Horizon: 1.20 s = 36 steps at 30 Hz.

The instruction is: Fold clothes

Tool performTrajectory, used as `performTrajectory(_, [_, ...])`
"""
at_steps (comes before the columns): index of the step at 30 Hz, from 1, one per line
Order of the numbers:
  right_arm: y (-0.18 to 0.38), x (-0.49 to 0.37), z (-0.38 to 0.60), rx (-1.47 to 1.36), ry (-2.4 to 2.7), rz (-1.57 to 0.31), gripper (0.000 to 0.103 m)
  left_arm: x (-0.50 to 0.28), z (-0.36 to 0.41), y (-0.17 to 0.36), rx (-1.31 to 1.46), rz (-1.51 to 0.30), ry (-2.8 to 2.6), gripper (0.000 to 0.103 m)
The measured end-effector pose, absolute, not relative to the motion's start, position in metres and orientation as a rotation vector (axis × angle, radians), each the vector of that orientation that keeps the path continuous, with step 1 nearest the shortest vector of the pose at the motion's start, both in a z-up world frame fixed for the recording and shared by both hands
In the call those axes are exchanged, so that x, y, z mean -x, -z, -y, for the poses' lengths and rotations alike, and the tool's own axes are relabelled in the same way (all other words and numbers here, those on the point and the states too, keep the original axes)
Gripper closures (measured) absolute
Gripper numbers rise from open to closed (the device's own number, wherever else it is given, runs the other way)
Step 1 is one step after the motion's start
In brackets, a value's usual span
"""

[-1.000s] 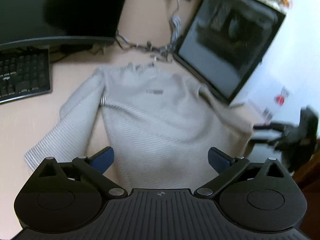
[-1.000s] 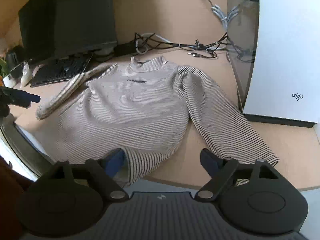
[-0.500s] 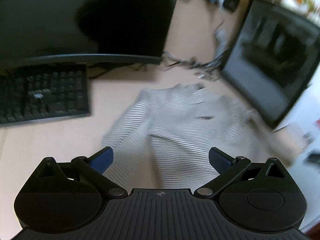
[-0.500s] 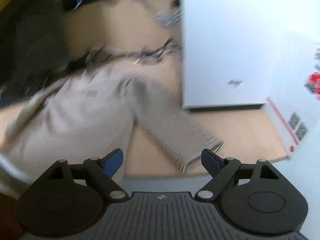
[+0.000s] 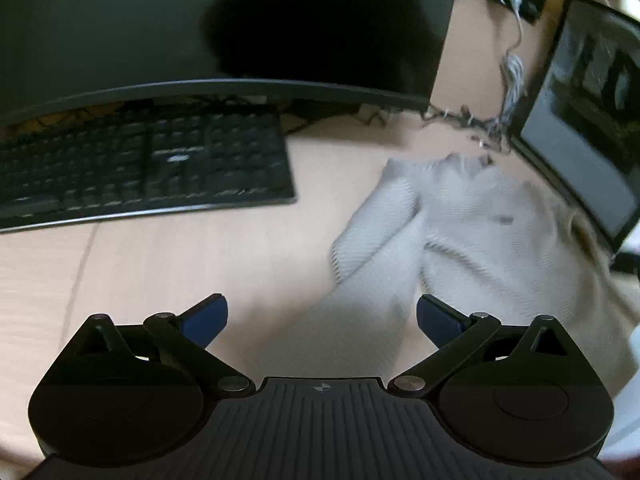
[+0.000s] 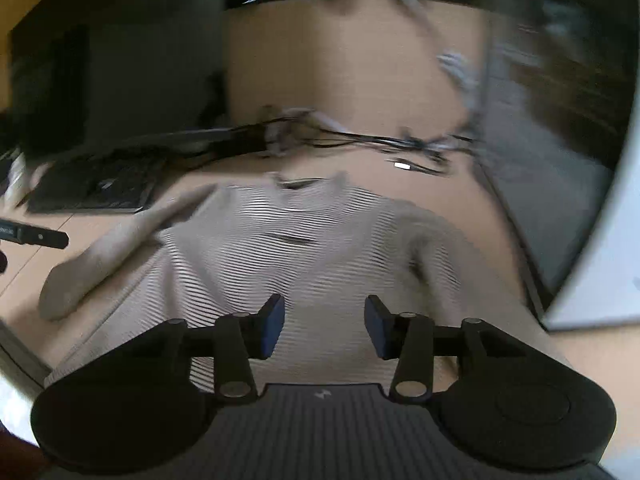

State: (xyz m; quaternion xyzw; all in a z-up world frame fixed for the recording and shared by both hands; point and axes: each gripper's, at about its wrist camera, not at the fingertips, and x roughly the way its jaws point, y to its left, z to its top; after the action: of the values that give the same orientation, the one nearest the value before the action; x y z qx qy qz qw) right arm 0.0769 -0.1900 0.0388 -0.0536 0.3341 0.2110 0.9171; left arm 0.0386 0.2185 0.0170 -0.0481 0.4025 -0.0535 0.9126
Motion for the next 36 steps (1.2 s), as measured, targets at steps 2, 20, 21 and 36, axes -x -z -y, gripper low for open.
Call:
performTrajectory(2, [-0.034,-0.094,0.178,0.120,-0.497,-0.693,0.055,-0.030,-0.216,-0.012,0.046,-0.851,0.105,0.008])
performTrajectory(20, [-0.033,-0.124,0.088,0.148,-0.822,-0.684,0.047,-0.030,-0.199,0.018,0.249,-0.932,-0.068,0.027])
performTrajectory(21, [-0.034,-0.122,0.085,0.157,-0.831,-0.676,0.047,-0.031,-0.198,0.011,0.252,-0.911,-0.059,0.045])
performTrajectory(36, [-0.050,-0.111,0.096,0.154,-0.756,-0.622,0.047,-0.074,-0.162,-0.088,0.280,-0.615,0.146,0.092])
